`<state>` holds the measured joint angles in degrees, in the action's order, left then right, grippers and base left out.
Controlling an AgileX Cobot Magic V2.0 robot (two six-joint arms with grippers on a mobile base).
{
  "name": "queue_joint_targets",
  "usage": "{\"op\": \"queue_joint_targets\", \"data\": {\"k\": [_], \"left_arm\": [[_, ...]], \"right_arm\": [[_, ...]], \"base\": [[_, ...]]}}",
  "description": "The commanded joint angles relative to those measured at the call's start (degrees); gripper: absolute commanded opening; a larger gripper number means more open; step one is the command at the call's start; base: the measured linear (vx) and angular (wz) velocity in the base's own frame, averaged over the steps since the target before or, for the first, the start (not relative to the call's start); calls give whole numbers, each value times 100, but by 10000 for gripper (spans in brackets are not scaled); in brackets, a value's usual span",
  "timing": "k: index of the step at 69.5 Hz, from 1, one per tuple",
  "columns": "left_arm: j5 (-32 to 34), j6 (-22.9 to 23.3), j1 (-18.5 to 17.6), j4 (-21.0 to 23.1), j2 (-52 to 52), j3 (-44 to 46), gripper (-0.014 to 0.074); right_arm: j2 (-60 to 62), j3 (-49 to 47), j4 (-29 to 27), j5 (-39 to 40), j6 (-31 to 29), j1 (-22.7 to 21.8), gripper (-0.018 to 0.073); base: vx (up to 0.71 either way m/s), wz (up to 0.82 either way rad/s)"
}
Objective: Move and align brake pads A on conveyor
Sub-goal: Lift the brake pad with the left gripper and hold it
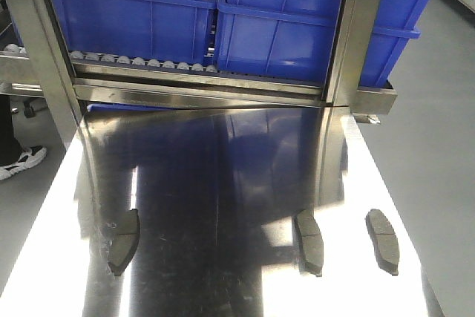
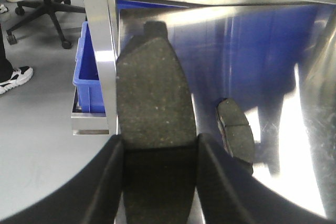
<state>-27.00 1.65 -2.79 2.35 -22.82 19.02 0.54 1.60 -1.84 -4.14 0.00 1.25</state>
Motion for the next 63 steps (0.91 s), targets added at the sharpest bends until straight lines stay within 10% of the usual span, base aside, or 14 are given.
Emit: {"op": "queue_joint_targets", "data": {"k": [1, 63], "left_arm": [[608, 1, -28, 24, -17, 155, 146], [594, 1, -28, 24, -23, 155, 146]], "right_arm": [[60, 35, 23, 414, 0, -25, -6], [60, 35, 23, 414, 0, -25, -6]], "base": [[0, 0], [0, 0]]}}
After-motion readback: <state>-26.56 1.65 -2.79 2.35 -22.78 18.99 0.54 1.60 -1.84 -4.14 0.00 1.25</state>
